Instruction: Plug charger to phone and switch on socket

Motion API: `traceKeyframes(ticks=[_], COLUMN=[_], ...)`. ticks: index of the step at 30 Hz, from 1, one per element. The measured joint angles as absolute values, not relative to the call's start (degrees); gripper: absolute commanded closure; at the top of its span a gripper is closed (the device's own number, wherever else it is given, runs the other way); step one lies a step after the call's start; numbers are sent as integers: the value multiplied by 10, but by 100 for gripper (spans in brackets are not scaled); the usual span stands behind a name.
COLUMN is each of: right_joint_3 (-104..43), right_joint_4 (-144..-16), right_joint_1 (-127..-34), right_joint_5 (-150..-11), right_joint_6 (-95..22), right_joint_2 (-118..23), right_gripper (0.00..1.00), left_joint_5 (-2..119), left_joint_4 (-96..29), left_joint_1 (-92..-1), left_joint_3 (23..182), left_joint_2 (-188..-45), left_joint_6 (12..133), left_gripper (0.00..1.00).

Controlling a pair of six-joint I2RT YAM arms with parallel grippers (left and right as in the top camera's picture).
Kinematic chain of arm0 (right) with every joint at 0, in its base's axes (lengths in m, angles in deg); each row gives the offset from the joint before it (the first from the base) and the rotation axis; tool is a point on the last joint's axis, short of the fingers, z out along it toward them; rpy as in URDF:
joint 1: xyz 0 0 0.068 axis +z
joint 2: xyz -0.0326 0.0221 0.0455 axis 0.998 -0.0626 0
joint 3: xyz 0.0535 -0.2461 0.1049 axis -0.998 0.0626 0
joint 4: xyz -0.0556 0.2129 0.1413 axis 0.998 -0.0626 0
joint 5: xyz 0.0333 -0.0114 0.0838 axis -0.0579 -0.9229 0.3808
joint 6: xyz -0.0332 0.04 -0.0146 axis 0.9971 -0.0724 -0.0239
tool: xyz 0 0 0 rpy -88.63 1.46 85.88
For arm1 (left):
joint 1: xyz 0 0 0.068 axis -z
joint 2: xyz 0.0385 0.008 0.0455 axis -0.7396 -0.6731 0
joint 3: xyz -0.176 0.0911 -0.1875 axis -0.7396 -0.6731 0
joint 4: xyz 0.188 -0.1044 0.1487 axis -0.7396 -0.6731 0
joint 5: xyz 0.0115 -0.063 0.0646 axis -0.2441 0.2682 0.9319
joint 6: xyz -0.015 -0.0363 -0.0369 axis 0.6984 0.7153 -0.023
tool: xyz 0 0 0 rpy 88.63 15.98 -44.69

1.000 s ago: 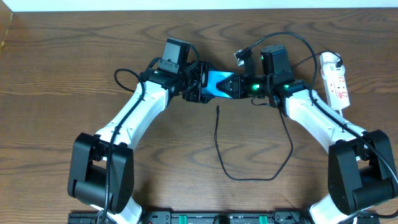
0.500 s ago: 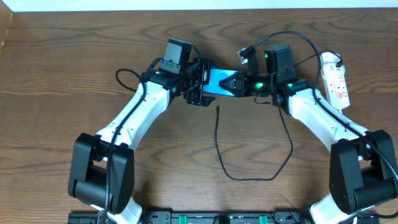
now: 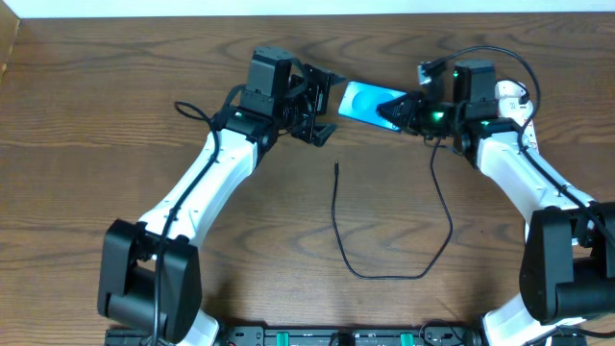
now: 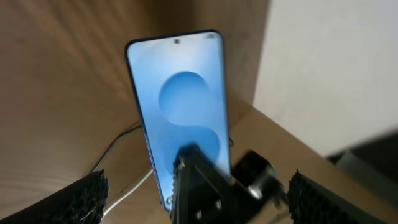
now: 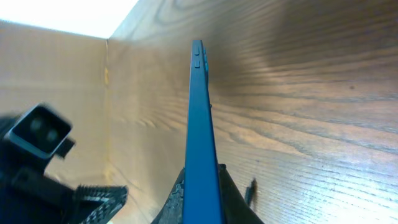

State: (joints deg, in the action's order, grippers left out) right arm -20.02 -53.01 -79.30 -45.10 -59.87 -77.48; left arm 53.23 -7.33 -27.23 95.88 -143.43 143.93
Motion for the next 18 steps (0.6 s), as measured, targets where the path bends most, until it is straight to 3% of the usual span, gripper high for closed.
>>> traceKeyframes(ticks=[18], right_joint_3=[-200], right_joint_4=[-325], right_joint_1=[-805], right_joint_5=[-394], right_joint_6=[-1087], right_joint_2=[-775], right_gripper=[98], left_joint_5=[617], left_joint_4=[-7], left_joint_1=[-272], left_joint_3=[959], left_joint_2=[-1418], left_joint_6=[1322], left_gripper=[9])
